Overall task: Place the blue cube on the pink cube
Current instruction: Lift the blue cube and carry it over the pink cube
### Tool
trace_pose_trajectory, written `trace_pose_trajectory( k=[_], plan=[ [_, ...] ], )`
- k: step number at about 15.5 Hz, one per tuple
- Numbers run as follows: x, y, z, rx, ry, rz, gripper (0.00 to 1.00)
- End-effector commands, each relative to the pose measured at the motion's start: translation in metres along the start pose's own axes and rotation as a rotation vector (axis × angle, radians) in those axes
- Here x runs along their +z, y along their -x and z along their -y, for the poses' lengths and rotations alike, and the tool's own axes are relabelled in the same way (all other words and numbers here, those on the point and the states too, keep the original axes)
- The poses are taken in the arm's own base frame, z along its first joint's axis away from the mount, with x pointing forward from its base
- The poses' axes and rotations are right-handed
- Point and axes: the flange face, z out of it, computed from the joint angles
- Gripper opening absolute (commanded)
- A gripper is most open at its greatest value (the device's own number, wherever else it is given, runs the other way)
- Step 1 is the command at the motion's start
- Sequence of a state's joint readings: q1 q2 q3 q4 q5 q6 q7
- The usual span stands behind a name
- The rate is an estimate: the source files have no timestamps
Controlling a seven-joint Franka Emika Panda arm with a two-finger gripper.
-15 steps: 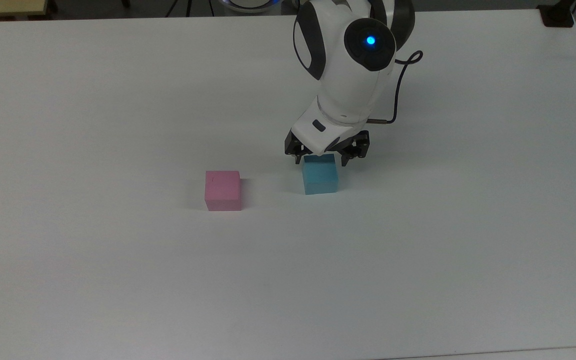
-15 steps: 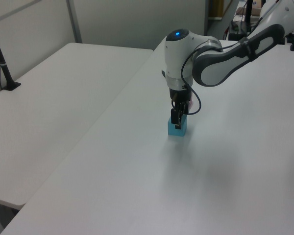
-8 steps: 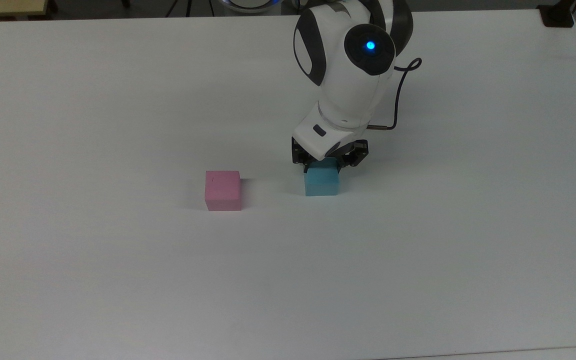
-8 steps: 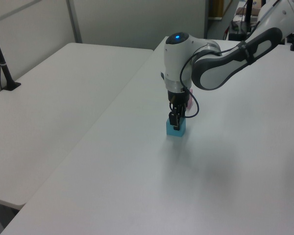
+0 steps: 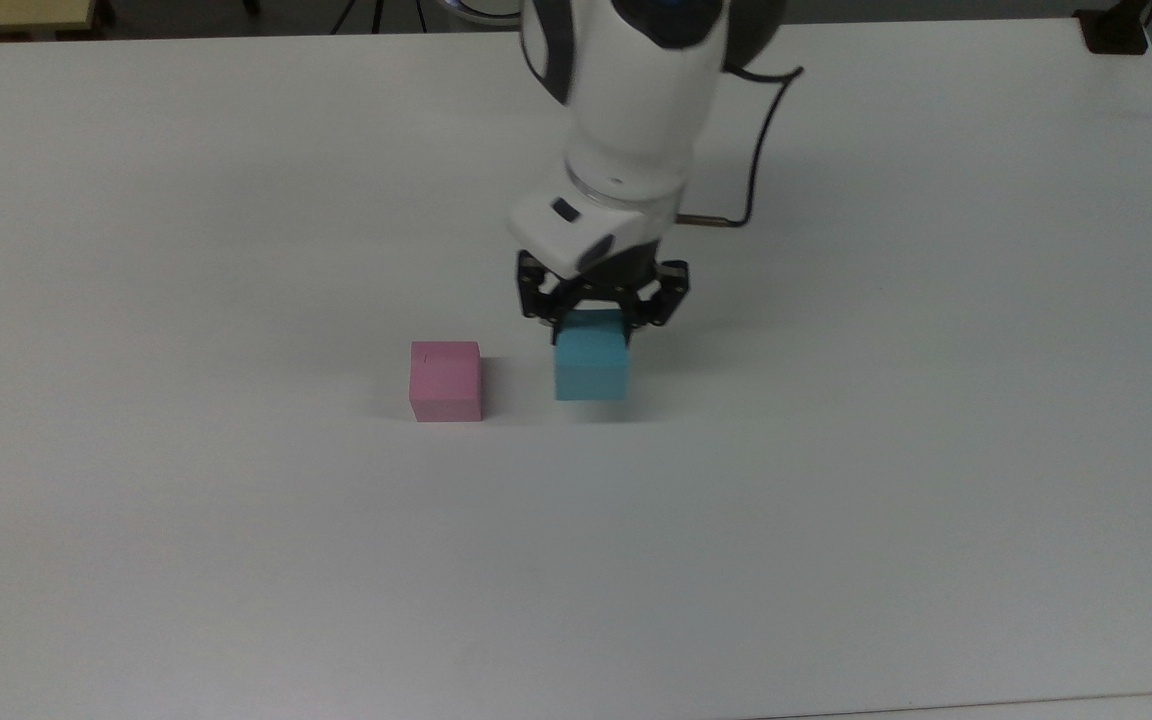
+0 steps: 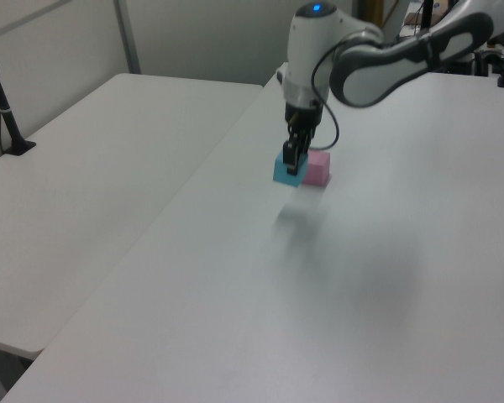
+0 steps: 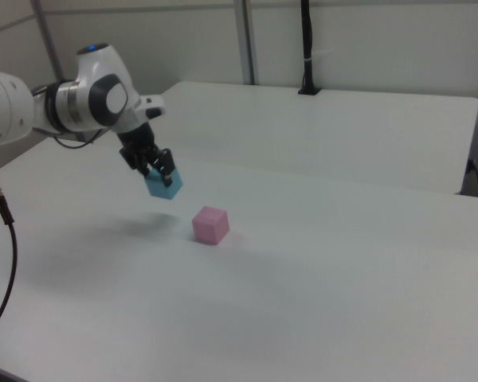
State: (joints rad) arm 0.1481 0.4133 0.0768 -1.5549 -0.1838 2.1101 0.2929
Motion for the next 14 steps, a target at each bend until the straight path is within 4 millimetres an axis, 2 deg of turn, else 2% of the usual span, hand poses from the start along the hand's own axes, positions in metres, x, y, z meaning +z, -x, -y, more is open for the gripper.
trace_pose_trajectory(
  k=[1,5,9,11,14],
  plan=[
    [-0.021,0.004,-0.038,-0.041,0.032,0.002,0.52],
    [-0.023,0.011,-0.091,-0.117,0.058,0.075,0.52],
    [-0.015,0.012,-0.11,-0.082,0.061,0.083,0.55],
    [-0.01,0.013,-0.112,-0.081,0.063,0.09,0.55],
    [0.008,0.013,-0.112,-0.076,0.061,0.09,0.55]
  ],
)
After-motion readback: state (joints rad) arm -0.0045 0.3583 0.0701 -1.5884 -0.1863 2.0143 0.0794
